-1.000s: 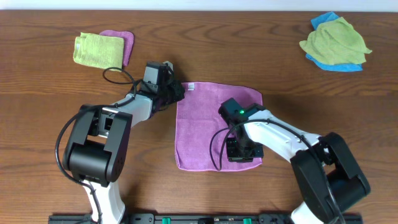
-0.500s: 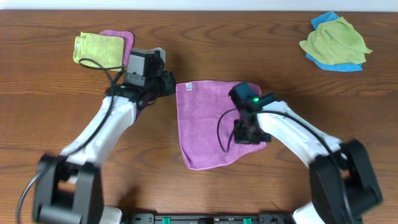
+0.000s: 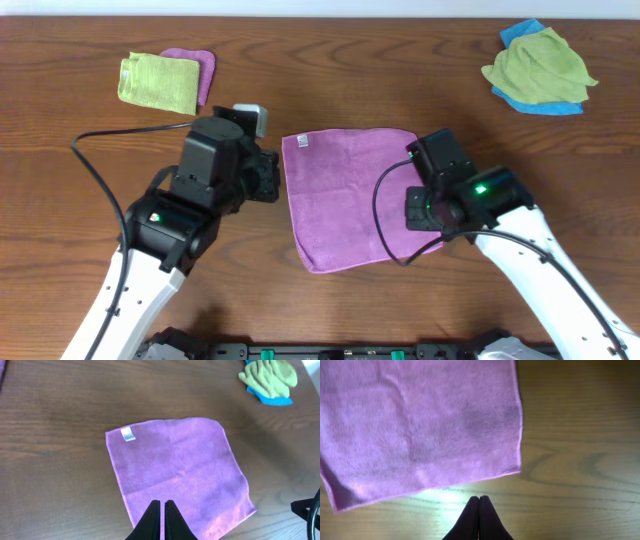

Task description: Fold the cloth

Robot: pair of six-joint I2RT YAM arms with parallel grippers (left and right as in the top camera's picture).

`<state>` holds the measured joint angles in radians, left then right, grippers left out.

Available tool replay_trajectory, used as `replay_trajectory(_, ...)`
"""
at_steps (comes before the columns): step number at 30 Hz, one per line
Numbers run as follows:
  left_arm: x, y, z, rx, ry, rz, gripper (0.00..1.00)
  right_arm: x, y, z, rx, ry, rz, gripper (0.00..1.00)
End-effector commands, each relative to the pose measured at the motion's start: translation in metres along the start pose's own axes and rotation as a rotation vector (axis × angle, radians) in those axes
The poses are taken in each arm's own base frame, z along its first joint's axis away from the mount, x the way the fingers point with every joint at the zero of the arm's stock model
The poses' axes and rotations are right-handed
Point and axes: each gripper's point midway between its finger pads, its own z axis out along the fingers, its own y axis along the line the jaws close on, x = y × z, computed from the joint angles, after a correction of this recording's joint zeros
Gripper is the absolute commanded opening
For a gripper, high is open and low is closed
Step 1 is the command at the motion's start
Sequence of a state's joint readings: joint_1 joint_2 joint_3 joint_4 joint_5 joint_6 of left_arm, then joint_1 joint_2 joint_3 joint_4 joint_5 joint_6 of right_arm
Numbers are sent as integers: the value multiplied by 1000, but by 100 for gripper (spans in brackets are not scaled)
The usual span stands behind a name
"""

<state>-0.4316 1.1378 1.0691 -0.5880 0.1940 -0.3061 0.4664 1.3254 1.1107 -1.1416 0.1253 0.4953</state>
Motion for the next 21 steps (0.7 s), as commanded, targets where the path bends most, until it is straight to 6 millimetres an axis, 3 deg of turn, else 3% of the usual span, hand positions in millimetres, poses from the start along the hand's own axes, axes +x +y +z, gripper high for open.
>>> replay_trajectory(1,13,2,6,-28,33,23,6,11,12,1,-22,27,-57,25)
replay_trajectory(6,28,-11,7,-3,84,34,6,22,9,0,-2,67,-47,26)
replay_trajectory(8,40,-15,8,3,122,45,6,26,4,2,25,80,-36,2)
replay_trajectory(14,77,-16,16,-2,203,-10,6,29,-13,6,108,66,34,2)
replay_trajectory(16,80,-20,9,15,192,-3,6,28,-14,0,96,40,37,2)
replay_trajectory(21,78,-34,-34,85,105,28,6,30,-28,-35,59,-84,59,1)
